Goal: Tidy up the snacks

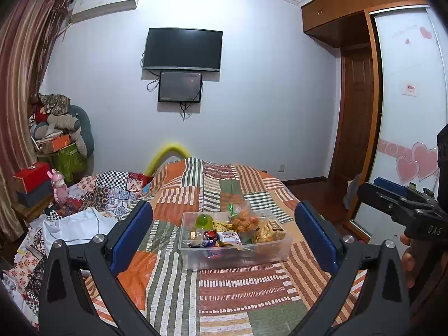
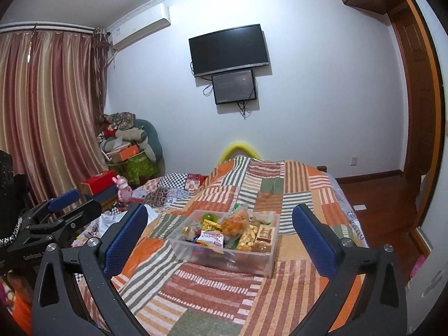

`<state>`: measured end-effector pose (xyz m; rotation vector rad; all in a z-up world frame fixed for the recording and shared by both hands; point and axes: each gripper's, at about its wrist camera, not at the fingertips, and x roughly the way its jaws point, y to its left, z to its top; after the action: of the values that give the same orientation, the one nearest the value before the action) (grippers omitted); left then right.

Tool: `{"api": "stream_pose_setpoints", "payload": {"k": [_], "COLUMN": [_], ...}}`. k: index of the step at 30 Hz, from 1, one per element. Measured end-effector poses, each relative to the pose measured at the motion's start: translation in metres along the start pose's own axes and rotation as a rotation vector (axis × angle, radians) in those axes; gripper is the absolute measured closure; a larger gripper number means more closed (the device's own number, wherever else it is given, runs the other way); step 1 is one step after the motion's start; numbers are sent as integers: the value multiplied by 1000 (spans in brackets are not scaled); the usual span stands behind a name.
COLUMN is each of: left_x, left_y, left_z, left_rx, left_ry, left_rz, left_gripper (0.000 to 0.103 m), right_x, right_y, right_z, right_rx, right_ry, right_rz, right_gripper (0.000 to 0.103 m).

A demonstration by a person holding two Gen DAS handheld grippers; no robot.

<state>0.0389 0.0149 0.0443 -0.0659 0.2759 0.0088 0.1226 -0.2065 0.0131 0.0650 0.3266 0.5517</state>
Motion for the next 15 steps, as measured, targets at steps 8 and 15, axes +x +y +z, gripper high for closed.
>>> {"api": "stream_pose_setpoints", "payload": {"k": [8, 15], "left_x": [1, 2], "left_y": [-2, -4], "left_z": [-4, -7], "left_rx": [11, 13], "left_ry": [1, -2], "left_rz": [-8, -15], "left_gripper": [0, 0], "right_x": [-2, -1], "right_y": [3, 5], "right_z": [-2, -6], "right_rx": [-19, -34], "right_ry": [-2, 8], "right_rz": [-13, -19], "right_gripper": [0, 0]}}
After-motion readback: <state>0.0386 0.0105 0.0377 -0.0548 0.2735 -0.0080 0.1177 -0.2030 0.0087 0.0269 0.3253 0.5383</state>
